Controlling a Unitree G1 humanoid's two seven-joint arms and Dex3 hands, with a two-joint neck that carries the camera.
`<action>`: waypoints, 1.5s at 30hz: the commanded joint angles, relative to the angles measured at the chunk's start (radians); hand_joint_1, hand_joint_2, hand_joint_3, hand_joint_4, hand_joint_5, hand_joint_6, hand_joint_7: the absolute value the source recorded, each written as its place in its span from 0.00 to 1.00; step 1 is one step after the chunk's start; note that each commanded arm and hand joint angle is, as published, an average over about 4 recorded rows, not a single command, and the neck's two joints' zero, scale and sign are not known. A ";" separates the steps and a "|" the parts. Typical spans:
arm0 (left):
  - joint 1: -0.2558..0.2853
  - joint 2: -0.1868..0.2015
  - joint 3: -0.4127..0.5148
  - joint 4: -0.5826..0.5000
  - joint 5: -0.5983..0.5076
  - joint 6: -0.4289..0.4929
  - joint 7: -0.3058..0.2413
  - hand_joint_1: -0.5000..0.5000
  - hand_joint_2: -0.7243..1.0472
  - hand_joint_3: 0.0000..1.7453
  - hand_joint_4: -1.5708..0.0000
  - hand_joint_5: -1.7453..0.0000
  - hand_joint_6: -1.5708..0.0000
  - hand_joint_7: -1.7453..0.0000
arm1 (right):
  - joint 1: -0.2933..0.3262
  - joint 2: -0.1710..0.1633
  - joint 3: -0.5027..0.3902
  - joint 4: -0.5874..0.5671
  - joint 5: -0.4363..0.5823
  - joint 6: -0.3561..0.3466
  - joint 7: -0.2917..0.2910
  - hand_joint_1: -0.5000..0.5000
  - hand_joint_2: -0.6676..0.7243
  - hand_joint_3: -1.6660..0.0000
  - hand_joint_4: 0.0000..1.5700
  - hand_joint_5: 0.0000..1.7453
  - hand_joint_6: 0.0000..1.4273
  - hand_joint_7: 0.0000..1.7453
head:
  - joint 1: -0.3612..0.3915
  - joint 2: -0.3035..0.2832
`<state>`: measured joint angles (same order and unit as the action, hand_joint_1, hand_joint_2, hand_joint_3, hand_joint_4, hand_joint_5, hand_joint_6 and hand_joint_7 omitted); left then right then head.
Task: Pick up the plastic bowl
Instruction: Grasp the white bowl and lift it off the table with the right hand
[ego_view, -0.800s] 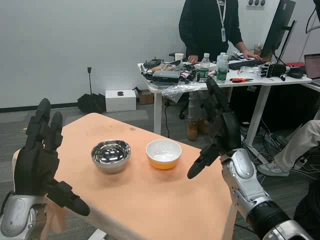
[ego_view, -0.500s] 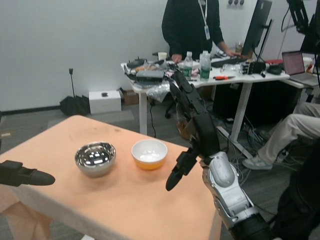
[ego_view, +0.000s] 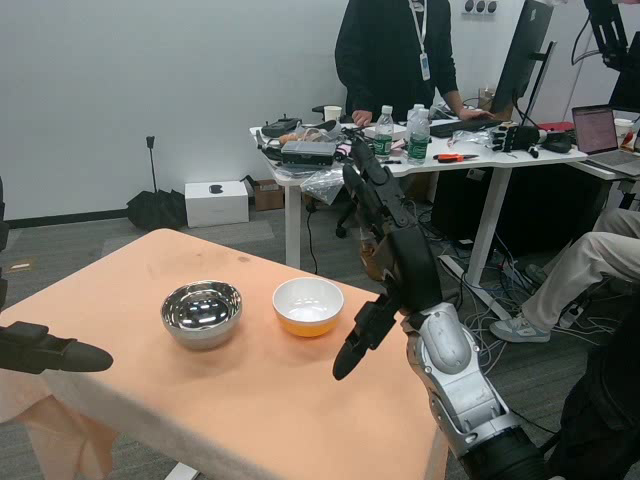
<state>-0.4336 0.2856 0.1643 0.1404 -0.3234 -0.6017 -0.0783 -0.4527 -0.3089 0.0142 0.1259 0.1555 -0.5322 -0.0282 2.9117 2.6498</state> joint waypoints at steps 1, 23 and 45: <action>0.007 0.001 0.004 -0.002 -0.003 0.003 -0.001 0.00 0.30 0.03 1.00 1.00 1.00 1.00 | 0.009 -0.001 -0.011 -0.010 -0.033 0.024 0.002 0.08 0.82 1.00 0.00 0.00 0.00 0.00 | -0.001 -0.005; -0.002 0.000 -0.041 0.056 -0.020 0.003 -0.008 0.00 0.30 0.05 1.00 1.00 1.00 1.00 | -0.320 0.041 0.131 0.247 -0.782 0.384 0.086 0.08 0.80 1.00 0.00 0.00 0.00 0.04 | -0.053 -0.085; -0.017 -0.006 -0.077 0.102 -0.026 0.002 -0.008 0.00 0.30 0.04 1.00 1.00 1.00 1.00 | -0.590 0.155 0.283 0.811 -1.034 0.555 0.042 0.08 0.73 1.00 0.00 0.00 0.00 0.20 | -0.118 -0.091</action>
<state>-0.4455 0.2815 0.0876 0.2349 -0.3416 -0.5965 -0.0854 -1.0117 -0.1577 0.2952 0.9225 -0.8759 0.0119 0.0236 2.7945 2.5588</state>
